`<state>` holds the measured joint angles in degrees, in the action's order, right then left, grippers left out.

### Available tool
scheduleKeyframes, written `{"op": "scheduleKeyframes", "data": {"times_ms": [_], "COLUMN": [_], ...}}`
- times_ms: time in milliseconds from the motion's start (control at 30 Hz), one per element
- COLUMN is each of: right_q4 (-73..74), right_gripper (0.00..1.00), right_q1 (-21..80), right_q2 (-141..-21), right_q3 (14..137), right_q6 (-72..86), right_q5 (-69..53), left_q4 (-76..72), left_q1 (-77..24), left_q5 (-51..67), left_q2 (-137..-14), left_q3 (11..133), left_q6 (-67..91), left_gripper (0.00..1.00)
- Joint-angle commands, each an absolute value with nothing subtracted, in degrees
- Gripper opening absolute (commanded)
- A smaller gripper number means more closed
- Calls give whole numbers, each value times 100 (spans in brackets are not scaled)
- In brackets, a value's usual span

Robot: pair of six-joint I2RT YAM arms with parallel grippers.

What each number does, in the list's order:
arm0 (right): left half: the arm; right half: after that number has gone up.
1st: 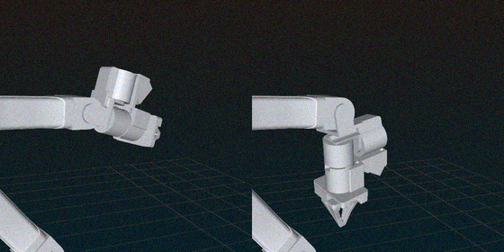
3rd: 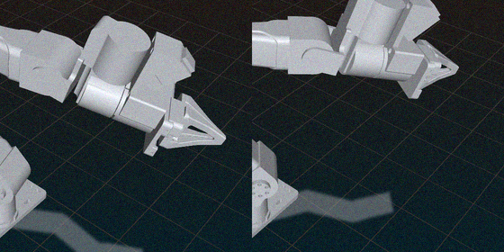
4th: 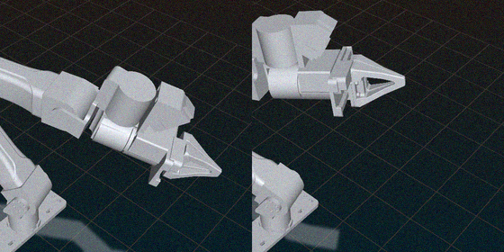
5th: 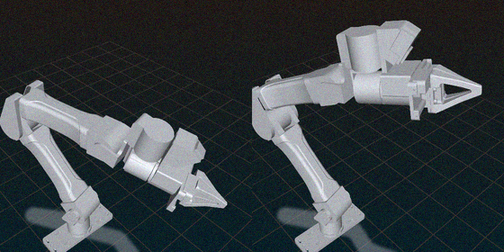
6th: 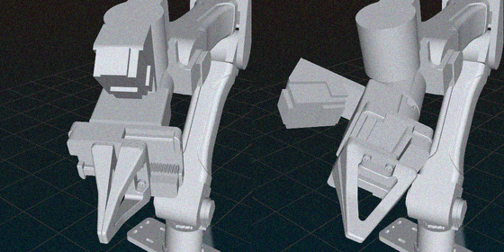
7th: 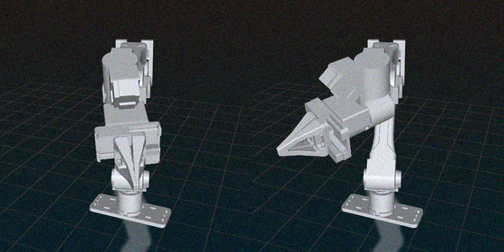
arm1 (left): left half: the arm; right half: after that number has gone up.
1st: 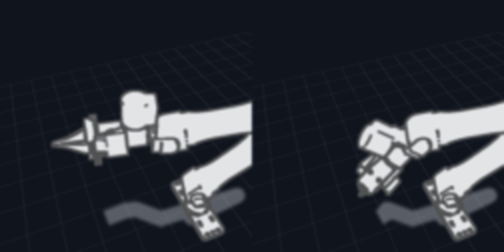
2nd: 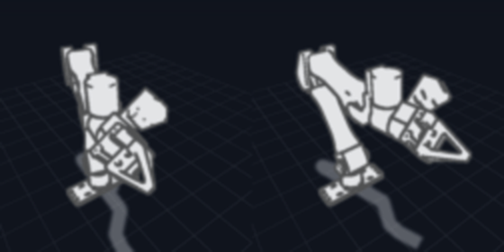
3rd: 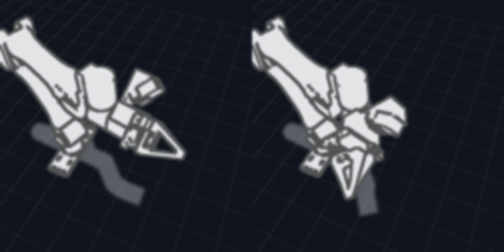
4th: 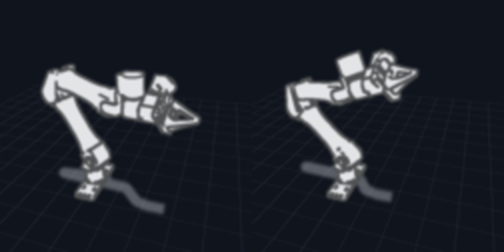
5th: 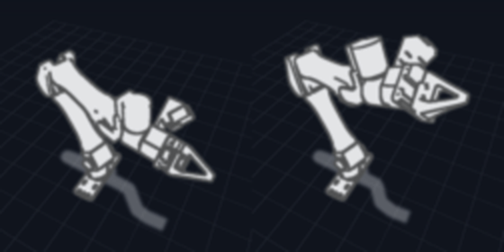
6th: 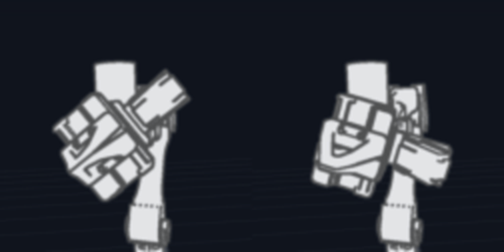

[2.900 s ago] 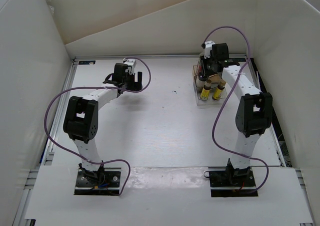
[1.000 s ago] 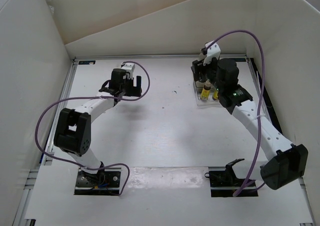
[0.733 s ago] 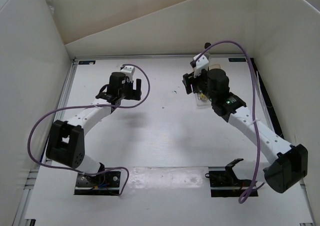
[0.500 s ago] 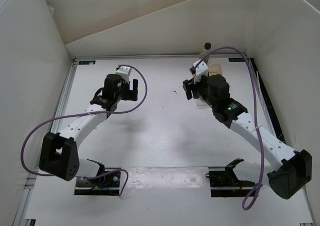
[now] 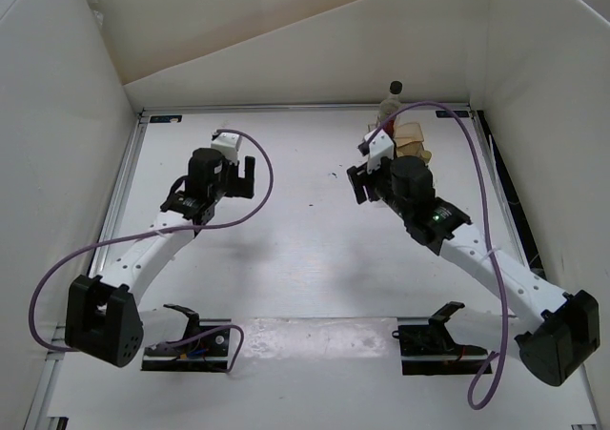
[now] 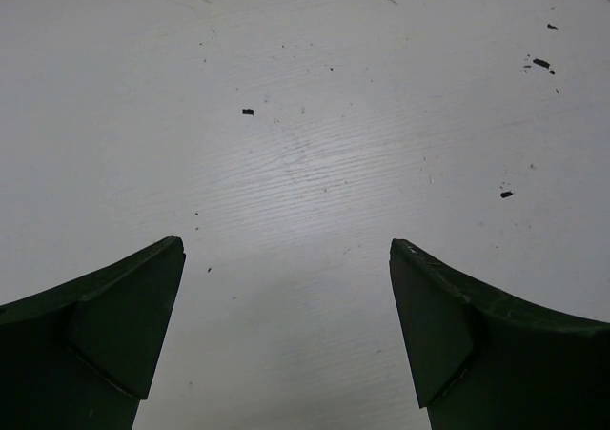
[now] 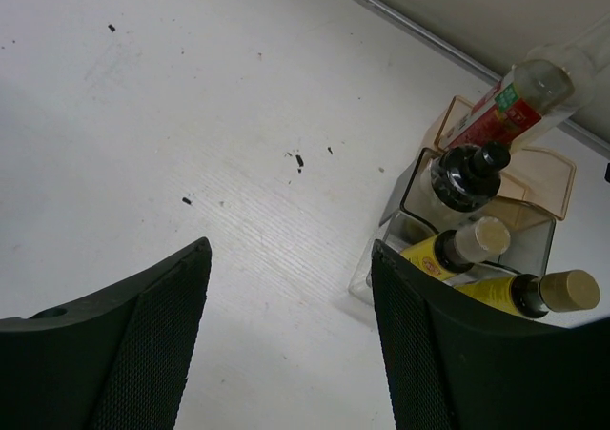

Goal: Organize the condiment bottles

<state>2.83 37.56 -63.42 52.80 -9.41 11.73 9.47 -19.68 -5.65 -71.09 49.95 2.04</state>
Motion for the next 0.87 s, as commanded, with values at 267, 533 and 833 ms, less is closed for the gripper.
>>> {"op": "scheduleKeyframes", "data": {"times_ms": [267, 533, 833], "right_q4": [62, -105, -106], "right_gripper": [71, 71, 72], "right_q1": [3735, 3674, 3463], "right_q2": [-6538, -6934, -6987], "right_q3": [5247, 5396, 5414], "right_q6": [-774, -685, -563], "right_q5": [1072, 896, 651], "left_q4": [1018, 1671, 1599], "left_q1": [-1942, -2442, -2330], "left_q5": [-747, -2152, -2092], "left_q2": [-6890, -7603, -7559], "left_q3": [4859, 5548, 5545], "left_q6": [263, 432, 420], "left_gripper": [100, 100, 100]}}
